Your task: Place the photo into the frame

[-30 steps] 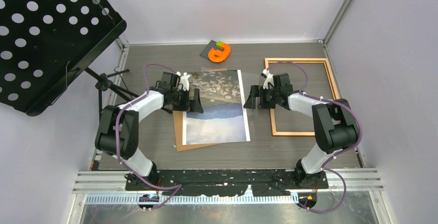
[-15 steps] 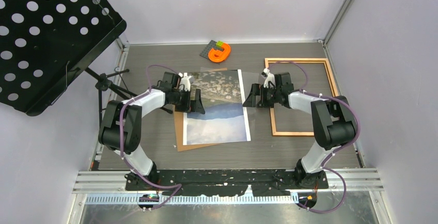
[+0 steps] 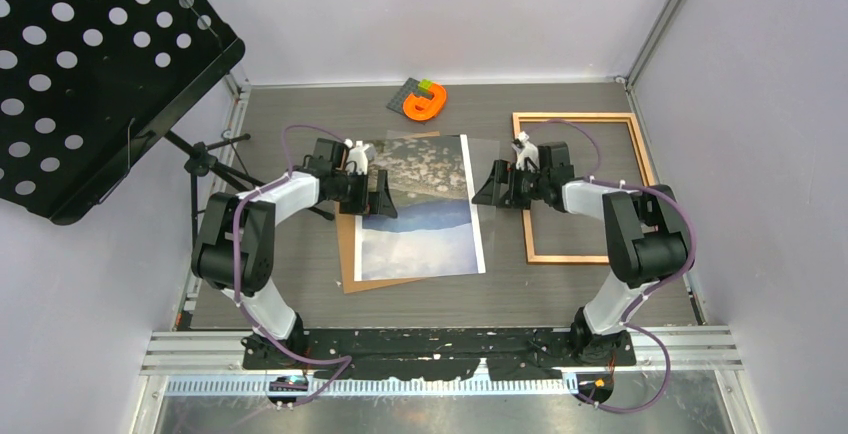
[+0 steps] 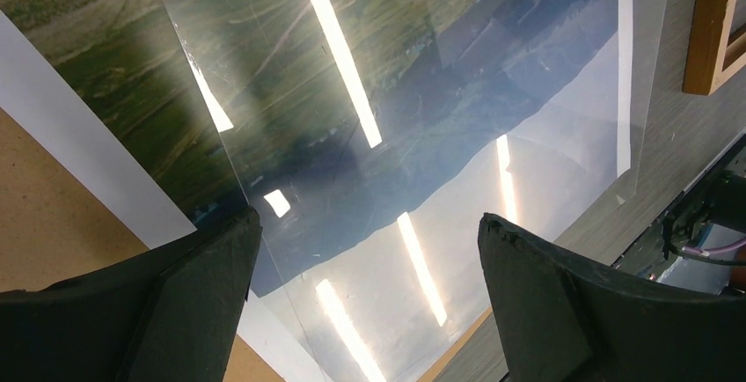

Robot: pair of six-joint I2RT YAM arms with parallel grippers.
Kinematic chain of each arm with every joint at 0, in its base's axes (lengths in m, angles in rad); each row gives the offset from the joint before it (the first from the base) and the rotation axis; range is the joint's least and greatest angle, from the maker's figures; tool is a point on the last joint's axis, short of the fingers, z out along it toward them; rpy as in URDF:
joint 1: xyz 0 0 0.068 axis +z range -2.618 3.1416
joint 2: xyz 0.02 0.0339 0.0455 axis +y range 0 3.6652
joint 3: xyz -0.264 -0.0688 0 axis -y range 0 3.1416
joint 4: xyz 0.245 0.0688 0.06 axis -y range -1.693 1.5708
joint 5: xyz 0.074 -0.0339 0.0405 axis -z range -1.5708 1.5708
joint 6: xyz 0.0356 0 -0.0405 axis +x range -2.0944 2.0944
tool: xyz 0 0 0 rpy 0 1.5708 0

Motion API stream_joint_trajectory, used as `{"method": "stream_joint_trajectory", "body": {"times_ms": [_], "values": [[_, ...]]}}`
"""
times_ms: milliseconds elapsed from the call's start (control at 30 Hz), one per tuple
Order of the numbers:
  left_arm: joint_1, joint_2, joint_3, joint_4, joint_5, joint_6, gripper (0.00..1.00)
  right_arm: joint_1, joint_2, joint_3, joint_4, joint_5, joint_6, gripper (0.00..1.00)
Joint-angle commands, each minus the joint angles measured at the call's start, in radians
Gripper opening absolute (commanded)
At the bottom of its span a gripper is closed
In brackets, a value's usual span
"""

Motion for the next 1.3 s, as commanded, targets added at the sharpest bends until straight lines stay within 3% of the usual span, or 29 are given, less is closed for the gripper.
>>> {"method": "stream_joint_trajectory", "body": {"times_ms": [0,333,800,1133,1267], "values": [[-0.03,0.054,-0.02,0.01,0.062,-0.019,0.98,-0.023,0.0,-0.085,0.0,-0.073,0.073,0.97],[-0.054,0.063,-0.025,0.031,0.079,-0.022,0.98,-0.053,-0.063,-0.128,0.189,-0.224,0.205,0.91],[-0.056,0.069,-0.033,0.046,0.084,-0.023,0.98,-0.114,-0.148,-0.188,0.377,-0.325,0.35,0.73],[-0.056,0.058,-0.043,0.064,0.112,-0.017,0.99,-0.123,-0.127,-0.197,0.45,-0.364,0.39,0.68],[-0.056,0.046,-0.044,0.07,0.112,-0.016,0.99,-0.123,-0.114,-0.179,0.393,-0.336,0.348,0.64]]}}
